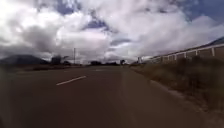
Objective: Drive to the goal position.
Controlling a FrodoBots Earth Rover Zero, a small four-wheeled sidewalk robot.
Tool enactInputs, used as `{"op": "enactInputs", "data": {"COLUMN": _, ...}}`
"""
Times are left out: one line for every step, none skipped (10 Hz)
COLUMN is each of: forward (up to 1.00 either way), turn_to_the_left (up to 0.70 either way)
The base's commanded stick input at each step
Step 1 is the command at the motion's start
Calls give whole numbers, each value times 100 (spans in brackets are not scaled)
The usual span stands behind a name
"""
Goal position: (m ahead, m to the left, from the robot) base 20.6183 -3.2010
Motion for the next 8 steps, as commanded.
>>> {"op": "enactInputs", "data": {"forward": 70, "turn_to_the_left": 3}}
{"op": "enactInputs", "data": {"forward": 70, "turn_to_the_left": 3}}
{"op": "enactInputs", "data": {"forward": 70, "turn_to_the_left": 3}}
{"op": "enactInputs", "data": {"forward": 70, "turn_to_the_left": 3}}
{"op": "enactInputs", "data": {"forward": 70, "turn_to_the_left": -32}}
{"op": "enactInputs", "data": {"forward": 70, "turn_to_the_left": -32}}
{"op": "enactInputs", "data": {"forward": 70, "turn_to_the_left": -17}}
{"op": "enactInputs", "data": {"forward": 70, "turn_to_the_left": 1}}
